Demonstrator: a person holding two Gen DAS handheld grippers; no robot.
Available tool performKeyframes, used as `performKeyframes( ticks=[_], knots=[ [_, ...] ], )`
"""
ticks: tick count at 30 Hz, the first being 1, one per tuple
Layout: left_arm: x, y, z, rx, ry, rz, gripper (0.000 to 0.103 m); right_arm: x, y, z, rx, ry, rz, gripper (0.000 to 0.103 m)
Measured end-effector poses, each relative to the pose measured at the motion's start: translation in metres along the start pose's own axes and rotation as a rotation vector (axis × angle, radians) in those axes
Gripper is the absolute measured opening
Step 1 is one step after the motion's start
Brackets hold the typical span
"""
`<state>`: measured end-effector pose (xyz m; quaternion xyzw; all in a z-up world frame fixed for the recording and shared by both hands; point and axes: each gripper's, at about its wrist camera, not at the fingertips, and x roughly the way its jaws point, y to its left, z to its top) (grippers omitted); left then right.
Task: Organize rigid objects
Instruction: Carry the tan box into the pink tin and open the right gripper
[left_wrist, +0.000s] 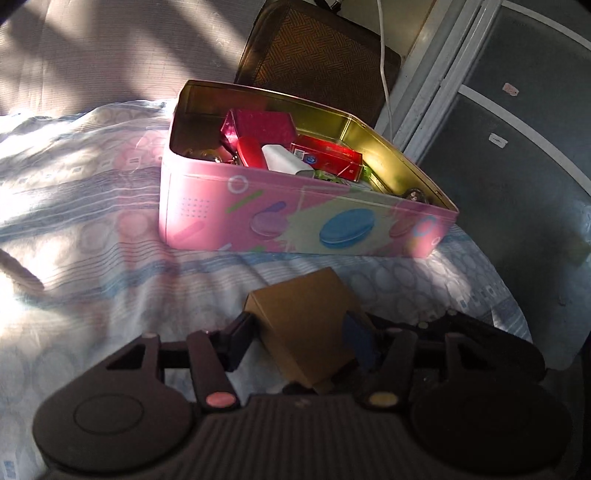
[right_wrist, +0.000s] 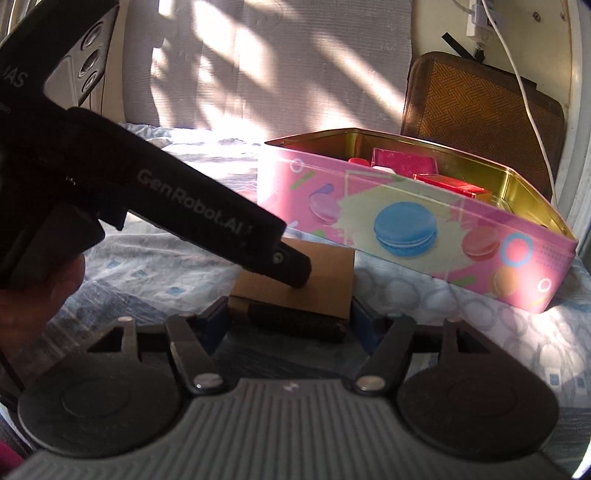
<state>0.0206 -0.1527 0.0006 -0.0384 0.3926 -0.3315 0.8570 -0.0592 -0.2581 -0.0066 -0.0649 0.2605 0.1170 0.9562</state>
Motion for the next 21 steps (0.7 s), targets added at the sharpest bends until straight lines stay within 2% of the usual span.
performKeyframes(
  ticks=[2, 5, 7, 9, 13, 15, 17, 18, 19, 21],
  knots=[
    [-0.01, -0.002, 0.004, 0.004, -0.031, -0.011, 0.055, -0.006, 0.0, 0.002, 0.013, -0.042, 0.0, 0.069],
    [-0.033, -0.01, 0.025, 0.053, -0.121, -0.048, 0.054, -0.021, -0.009, 0.016, 0.045, -0.149, -0.001, 0.069],
    [-0.039, -0.024, 0.05, 0.134, -0.186, -0.04, 0.055, -0.024, -0.019, 0.034, 0.065, -0.214, -0.014, 0.069],
    [-0.027, -0.034, 0.078, 0.188, -0.207, -0.019, 0.058, -0.016, -0.033, 0.057, 0.068, -0.246, -0.041, 0.069],
    [0.021, -0.039, 0.131, 0.213, -0.215, 0.028, 0.063, 0.028, -0.074, 0.098, 0.132, -0.202, -0.071, 0.07],
    [0.053, -0.037, 0.153, 0.207, -0.22, 0.113, 0.069, 0.06, -0.093, 0.114, 0.166, -0.165, -0.108, 0.073],
    [0.076, -0.029, 0.162, 0.173, -0.212, 0.221, 0.068, 0.085, -0.1, 0.12, 0.146, -0.126, -0.179, 0.076],
    [0.079, -0.023, 0.162, 0.142, -0.206, 0.249, 0.067, 0.091, -0.103, 0.118, 0.157, -0.105, -0.221, 0.076],
    [0.078, -0.018, 0.16, 0.116, -0.206, 0.251, 0.067, 0.09, -0.105, 0.114, 0.177, -0.1, -0.228, 0.076],
    [0.067, -0.006, 0.149, 0.061, -0.229, 0.206, 0.069, 0.068, -0.107, 0.095, 0.24, -0.158, -0.176, 0.075]
  ],
)
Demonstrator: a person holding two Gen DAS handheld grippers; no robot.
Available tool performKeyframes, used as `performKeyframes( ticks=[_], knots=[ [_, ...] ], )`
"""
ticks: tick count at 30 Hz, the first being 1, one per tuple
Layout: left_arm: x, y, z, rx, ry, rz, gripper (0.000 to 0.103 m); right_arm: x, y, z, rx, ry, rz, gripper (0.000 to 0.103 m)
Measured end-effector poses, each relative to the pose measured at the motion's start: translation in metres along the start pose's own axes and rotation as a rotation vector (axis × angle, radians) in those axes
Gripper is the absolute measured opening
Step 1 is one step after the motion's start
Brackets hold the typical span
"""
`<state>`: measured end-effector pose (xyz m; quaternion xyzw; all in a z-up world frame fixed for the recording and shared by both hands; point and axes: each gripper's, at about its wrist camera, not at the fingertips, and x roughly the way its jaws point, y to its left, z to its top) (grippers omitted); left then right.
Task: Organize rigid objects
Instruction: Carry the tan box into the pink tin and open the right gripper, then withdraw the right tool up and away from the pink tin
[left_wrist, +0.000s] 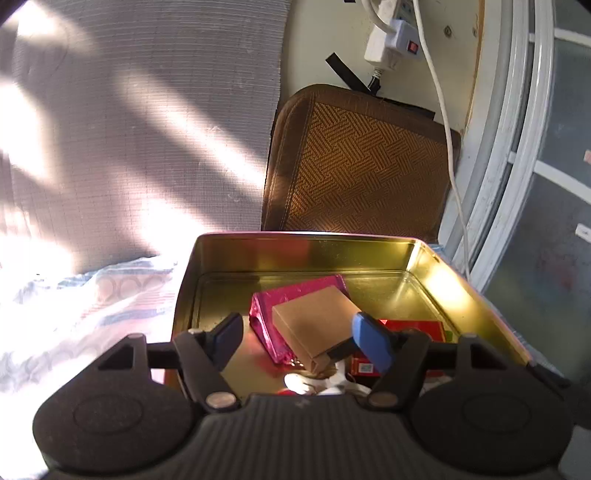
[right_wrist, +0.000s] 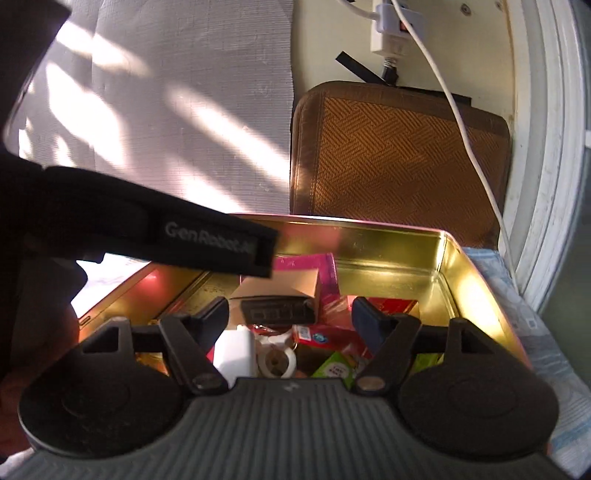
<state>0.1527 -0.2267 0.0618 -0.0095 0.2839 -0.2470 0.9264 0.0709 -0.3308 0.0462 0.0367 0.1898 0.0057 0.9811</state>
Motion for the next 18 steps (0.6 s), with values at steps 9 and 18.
performKeyframes(
  ticks=[9, 18],
  knots=[
    [-0.07, -0.001, -0.031, -0.005, -0.063, 0.072, 0.087, -0.109, 0.018, -0.05, 0.06, -0.215, -0.055, 0.083],
    [-0.145, -0.007, -0.058, 0.044, -0.128, 0.181, 0.103, -0.147, 0.027, -0.044, 0.071, -0.307, -0.118, 0.103]
  ],
)
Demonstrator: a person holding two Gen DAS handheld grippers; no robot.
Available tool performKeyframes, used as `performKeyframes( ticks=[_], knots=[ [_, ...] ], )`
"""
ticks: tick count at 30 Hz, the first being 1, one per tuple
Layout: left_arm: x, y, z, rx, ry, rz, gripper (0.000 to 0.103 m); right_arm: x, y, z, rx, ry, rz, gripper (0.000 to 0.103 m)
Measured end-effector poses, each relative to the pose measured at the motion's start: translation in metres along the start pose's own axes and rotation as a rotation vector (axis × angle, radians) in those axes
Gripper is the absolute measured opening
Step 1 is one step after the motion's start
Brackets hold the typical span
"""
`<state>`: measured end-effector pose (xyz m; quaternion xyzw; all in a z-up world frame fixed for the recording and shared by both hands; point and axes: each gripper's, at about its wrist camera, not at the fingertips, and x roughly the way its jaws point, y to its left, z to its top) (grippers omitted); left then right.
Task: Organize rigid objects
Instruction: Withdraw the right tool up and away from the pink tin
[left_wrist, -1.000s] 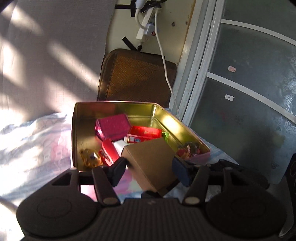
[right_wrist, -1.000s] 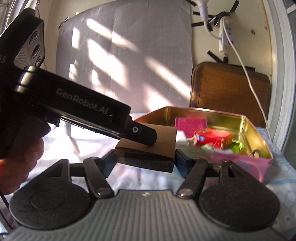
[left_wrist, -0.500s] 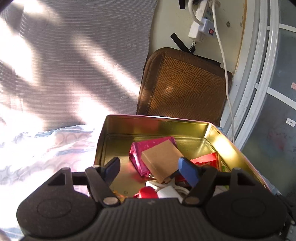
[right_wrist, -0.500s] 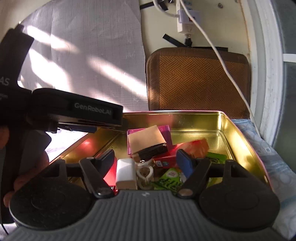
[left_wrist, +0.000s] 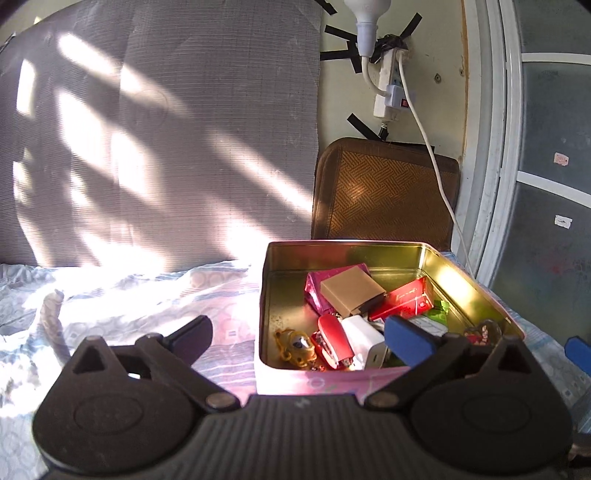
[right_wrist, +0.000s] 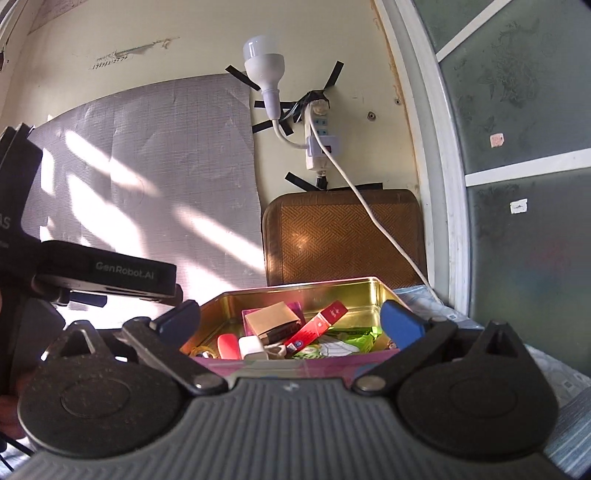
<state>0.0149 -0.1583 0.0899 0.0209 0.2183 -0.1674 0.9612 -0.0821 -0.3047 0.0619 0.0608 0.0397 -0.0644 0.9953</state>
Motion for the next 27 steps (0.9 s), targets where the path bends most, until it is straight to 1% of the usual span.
performKeyframes(
  ticks=[3, 5, 10, 14, 19, 24, 27],
  knots=[
    [-0.014, 0.006, -0.008, -0.002, 0.013, 0.018, 0.103, -0.01, 0.008, 0.0, 0.002, 0.038, 0.034, 0.103],
    [-0.022, 0.008, -0.015, 0.007, 0.022, 0.044, 0.103, -0.019, 0.013, -0.001, 0.011, 0.054, 0.046, 0.103],
    [-0.038, 0.015, -0.029, 0.021, 0.039, 0.077, 0.103, -0.03, 0.022, -0.005, 0.046, 0.08, 0.019, 0.103],
    [-0.05, 0.021, -0.041, 0.017, 0.048, 0.093, 0.103, -0.042, 0.027, -0.01, 0.09, 0.084, -0.023, 0.103],
    [-0.057, 0.02, -0.051, 0.05, 0.066, 0.153, 0.103, -0.051, 0.035, -0.012, 0.092, 0.1, -0.03, 0.103],
    [-0.066, 0.024, -0.056, 0.034, 0.083, 0.145, 0.103, -0.057, 0.041, -0.012, 0.08, 0.123, -0.021, 0.103],
    [-0.07, 0.025, -0.059, 0.036, 0.086, 0.158, 0.103, -0.059, 0.043, -0.014, 0.083, 0.137, -0.032, 0.103]
  ],
)
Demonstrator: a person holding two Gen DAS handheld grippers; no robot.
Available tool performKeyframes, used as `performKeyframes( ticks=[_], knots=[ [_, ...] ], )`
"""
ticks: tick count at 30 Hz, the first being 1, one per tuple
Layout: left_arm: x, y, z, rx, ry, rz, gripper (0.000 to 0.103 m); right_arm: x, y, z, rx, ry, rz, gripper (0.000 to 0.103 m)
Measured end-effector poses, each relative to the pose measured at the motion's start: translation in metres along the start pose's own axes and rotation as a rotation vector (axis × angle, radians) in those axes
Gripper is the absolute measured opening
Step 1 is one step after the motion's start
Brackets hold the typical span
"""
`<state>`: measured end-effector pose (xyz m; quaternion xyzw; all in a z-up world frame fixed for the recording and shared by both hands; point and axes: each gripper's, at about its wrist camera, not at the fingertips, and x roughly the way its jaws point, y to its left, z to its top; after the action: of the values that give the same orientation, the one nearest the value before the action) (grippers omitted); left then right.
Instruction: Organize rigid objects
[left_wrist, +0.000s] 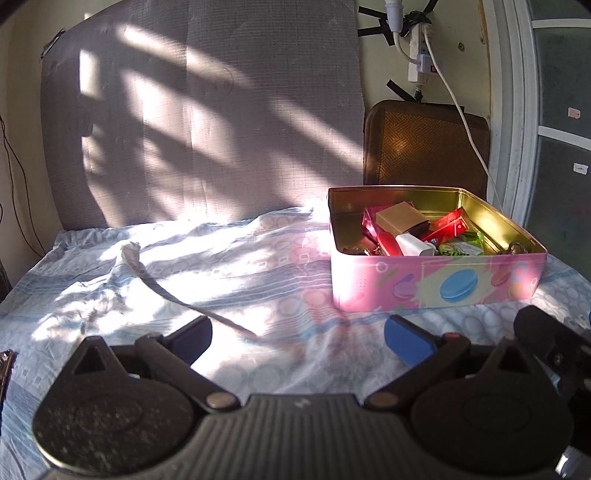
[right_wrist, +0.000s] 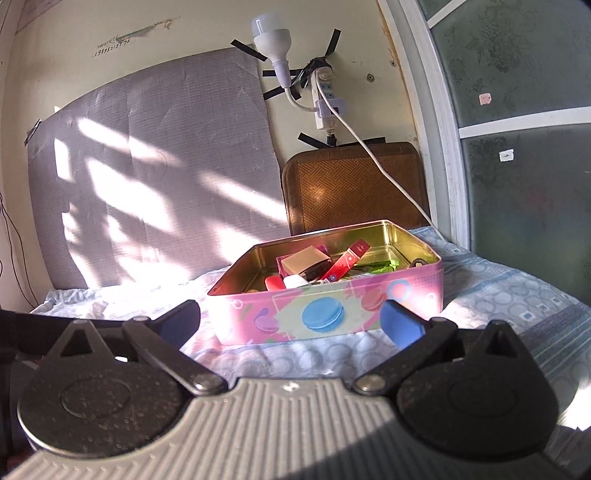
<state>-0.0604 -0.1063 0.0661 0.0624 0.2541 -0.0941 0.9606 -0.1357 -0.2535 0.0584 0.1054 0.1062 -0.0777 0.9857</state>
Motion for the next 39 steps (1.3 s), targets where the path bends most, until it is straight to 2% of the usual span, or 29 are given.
performKeyframes(
  ticks=[15, 27, 39],
  knots=[
    [0.004, -0.004, -0.011, 0.03, 0.03, 0.017, 0.103, 0.008, -0.013, -0.01, 0.098, 0.111, -0.018, 0.103],
    [0.025, -0.024, -0.005, 0.073, 0.045, -0.012, 0.103, 0.022, -0.027, -0.009, 0.101, 0.102, -0.085, 0.103],
    [0.038, -0.028, -0.007, 0.091, 0.081, 0.012, 0.103, 0.029, -0.036, -0.01, 0.135, 0.095, -0.119, 0.103]
  ],
)
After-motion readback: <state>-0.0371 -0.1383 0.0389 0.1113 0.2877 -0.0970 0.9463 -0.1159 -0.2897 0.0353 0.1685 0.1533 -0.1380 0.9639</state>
